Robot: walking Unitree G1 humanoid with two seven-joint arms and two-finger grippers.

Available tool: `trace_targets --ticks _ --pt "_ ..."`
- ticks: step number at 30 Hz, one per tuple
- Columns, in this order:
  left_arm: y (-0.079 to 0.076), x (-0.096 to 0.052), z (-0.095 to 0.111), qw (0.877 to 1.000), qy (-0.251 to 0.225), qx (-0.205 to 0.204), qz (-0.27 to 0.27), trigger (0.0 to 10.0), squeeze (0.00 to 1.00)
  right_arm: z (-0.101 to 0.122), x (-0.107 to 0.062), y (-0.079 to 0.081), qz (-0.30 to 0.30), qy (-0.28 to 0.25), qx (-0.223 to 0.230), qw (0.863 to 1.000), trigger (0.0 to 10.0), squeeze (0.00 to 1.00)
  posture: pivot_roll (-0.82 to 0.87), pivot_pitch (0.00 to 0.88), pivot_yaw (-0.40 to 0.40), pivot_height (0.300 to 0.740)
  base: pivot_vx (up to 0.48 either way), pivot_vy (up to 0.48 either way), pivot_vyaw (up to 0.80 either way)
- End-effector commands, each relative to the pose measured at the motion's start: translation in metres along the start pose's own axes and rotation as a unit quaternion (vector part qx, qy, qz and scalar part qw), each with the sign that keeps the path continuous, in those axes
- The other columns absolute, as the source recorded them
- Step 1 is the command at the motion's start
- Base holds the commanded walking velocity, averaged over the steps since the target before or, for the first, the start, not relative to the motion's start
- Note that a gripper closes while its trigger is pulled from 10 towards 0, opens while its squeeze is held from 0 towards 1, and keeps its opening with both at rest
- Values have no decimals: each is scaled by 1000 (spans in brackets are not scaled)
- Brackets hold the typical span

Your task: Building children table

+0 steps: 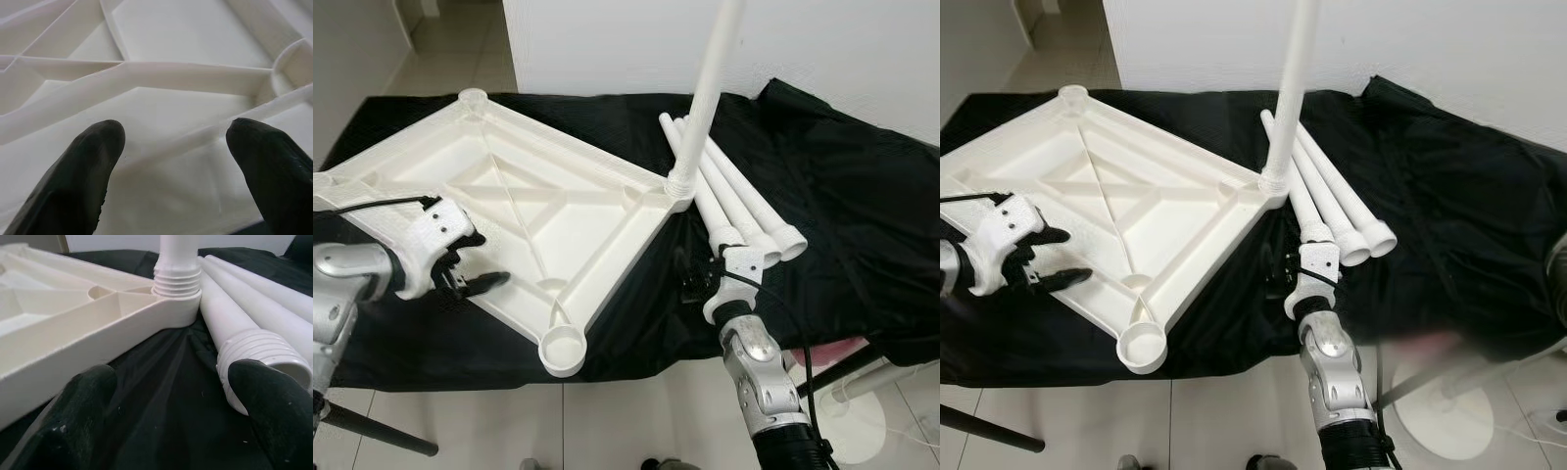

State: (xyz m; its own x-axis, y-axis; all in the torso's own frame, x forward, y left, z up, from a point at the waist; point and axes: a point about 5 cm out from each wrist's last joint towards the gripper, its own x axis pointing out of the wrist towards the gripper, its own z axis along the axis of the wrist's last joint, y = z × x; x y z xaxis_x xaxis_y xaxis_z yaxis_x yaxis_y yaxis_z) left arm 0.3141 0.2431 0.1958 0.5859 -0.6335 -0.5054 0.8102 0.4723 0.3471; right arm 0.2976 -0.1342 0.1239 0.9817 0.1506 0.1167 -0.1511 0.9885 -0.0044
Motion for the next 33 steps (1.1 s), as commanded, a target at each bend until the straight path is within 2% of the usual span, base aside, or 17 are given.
trace_targets --ticks 1,3,8,13,17,23,26,30,33 --pt "1 4 2 1000 4 14 -14 10000 0 -2 -2 1 6 3 -2 1000 10000 0 -60 101 -8 740 0 0 0" --pt "1 10 4 999 7 25 -28 10000 0 -1 -2 1 7 2 -3 1000 10000 0 -58 101 -8 740 0 0 0" --pt "1 14 4 999 10 32 -40 10000 0 -1 -2 1 7 2 -4 1000 10000 0 -58 101 -7 740 0 0 0" --pt "-2 25 7 994 27 50 -96 10000 0 -1 -2 0 8 2 -8 1000 10000 0 -65 100 3 740 0 0 0" --pt "0 24 7 992 25 54 -108 10000 0 -2 -2 0 7 2 -9 1000 10000 0 -67 101 6 740 0 0 0" --pt "7 17 9 993 11 36 -113 10000 0 -2 -3 -1 5 2 -10 1000 10000 0 -69 102 7 740 0 0 0" --pt "2 15 5 989 21 31 -142 10000 0 -2 -3 -1 5 2 -11 1000 10000 0 -72 102 11 740 0 0 0" --pt "0 15 3 988 23 31 -150 10000 0 -2 -3 -1 5 2 -12 1000 10000 0 -75 102 14 740 0 0 0" --pt "-5 12 7 987 0 26 -160 10000 0 -2 -5 -4 0 2 -15 1000 10000 0 -83 97 14 740 0 0 0"
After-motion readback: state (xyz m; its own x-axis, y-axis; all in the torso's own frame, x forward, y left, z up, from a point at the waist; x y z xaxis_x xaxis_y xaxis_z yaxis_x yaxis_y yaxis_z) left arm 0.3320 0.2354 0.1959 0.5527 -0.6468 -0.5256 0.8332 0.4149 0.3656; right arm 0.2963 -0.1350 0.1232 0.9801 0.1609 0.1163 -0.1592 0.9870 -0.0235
